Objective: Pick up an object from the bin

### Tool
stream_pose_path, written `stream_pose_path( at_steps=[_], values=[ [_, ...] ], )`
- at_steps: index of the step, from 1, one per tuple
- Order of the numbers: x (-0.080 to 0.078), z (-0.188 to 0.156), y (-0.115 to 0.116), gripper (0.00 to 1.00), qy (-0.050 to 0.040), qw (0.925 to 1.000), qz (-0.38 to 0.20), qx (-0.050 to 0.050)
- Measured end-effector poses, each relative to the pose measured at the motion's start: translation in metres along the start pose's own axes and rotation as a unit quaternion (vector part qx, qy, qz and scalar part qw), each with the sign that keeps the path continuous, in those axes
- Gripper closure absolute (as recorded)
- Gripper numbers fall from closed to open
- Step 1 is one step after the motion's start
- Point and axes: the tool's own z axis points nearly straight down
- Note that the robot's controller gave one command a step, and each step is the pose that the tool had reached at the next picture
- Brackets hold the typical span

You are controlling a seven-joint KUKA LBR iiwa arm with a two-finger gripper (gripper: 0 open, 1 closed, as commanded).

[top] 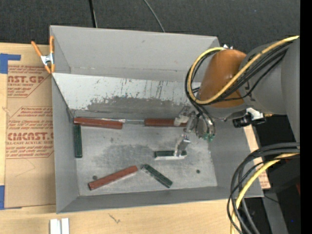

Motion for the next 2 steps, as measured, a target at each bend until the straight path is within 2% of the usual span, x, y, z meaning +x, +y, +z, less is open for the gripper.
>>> stream_pose_path(
  at_steps=[1,2],
  values=[
    [-0.0064,0.0464,0.0032,0.0,-0.003,0.9991,-0.041,0.0],
    [-0.0041,0.0388,0.0025,1.0,-0.0002,0.9991,-0.041,0.001]
  ],
)
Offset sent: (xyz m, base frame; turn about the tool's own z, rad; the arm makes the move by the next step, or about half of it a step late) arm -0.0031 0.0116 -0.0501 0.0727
